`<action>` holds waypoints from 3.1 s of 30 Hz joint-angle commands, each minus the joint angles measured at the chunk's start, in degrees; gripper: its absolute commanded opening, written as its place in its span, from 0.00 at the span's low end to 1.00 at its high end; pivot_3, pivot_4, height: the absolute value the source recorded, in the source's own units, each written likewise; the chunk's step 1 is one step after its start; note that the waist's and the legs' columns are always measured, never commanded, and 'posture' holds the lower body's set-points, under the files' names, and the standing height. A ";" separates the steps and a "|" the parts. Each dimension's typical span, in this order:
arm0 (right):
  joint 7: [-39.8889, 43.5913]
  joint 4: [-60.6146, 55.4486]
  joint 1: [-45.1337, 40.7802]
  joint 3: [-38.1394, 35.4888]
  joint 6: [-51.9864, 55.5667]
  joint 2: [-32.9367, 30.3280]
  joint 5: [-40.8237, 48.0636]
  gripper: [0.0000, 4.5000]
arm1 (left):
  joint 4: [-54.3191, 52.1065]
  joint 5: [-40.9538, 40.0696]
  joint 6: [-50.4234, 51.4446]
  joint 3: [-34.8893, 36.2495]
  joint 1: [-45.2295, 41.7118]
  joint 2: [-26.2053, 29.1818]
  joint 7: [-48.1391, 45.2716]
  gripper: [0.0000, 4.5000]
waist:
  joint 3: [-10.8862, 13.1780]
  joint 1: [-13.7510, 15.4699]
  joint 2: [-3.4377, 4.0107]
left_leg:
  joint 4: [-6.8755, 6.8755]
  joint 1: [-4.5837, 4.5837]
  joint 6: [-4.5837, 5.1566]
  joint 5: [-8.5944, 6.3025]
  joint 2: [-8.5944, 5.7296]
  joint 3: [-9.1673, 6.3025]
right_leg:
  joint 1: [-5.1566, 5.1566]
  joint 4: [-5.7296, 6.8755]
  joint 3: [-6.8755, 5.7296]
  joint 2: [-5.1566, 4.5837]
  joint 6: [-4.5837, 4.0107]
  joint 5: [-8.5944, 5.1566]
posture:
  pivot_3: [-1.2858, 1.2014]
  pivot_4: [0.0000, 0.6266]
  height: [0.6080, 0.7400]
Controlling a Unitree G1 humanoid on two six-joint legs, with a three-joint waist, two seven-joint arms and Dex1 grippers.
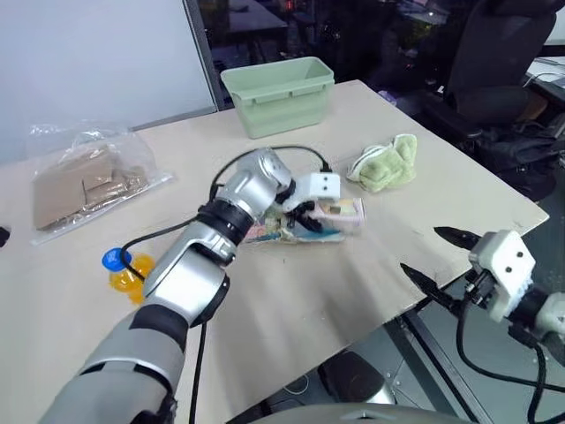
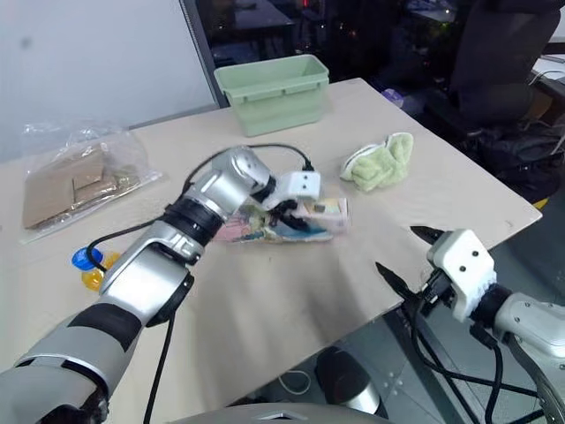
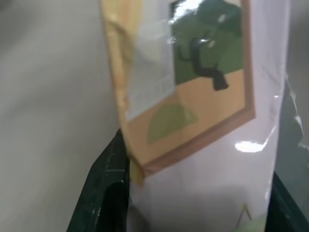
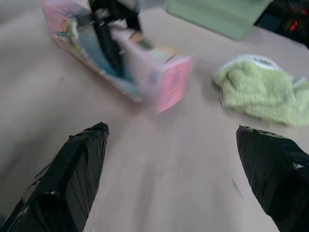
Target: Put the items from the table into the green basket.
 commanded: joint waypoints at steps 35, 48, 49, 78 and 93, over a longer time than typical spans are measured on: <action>11.85 27.07 -50.41 27.91 -9.44 21.40 1.57 1.00 | 29.29 3.99 -41.97 28.25 -5.44 46.41 68.33 0.45 | -0.06 27.61 -0.30 | 0.91 -1.34 -0.03 0.03 -0.31 -0.54 | -1.18 0.99 -0.72 -0.20 -0.10 0.11 | 0.56 0.00 1.00; 13.35 26.49 -51.89 29.37 -6.76 20.92 2.70 1.00 | 34.19 1.87 -40.51 30.56 2.76 48.58 67.27 0.57 | -0.43 30.52 -0.81 | 1.02 -1.11 -0.36 0.23 -0.20 -0.88 | -0.73 1.00 -1.17 -0.10 -0.25 0.20 | 0.55 0.00 1.00; 13.26 26.17 -51.85 29.39 -6.55 20.81 2.73 1.00 | 34.33 1.33 -40.32 31.20 3.39 48.69 67.16 0.62 | -0.43 30.48 -0.81 | 1.00 -1.11 -0.36 0.23 -0.16 -0.89 | -0.75 1.01 -1.19 -0.08 -0.29 0.23 | 0.55 0.00 1.00; 8.85 20.08 -43.80 21.78 -0.43 9.72 4.13 1.00 | -60.31 -57.06 20.63 52.66 56.54 31.37 28.42 0.96 | -0.89 27.34 0.06 | 0.87 -0.22 -0.50 0.32 0.53 -0.60 | 0.08 0.92 -1.34 0.26 -0.75 0.29 | 0.54 0.00 1.00; 7.73 18.12 -41.51 21.37 -0.01 8.31 4.20 1.00 | -62.07 -47.10 13.07 40.81 60.18 26.92 27.97 0.96 | -0.84 27.42 0.13 | 0.69 -0.03 -0.50 0.31 0.53 -0.06 | 0.04 0.83 -0.88 0.20 -0.78 0.26 | 0.52 0.00 1.00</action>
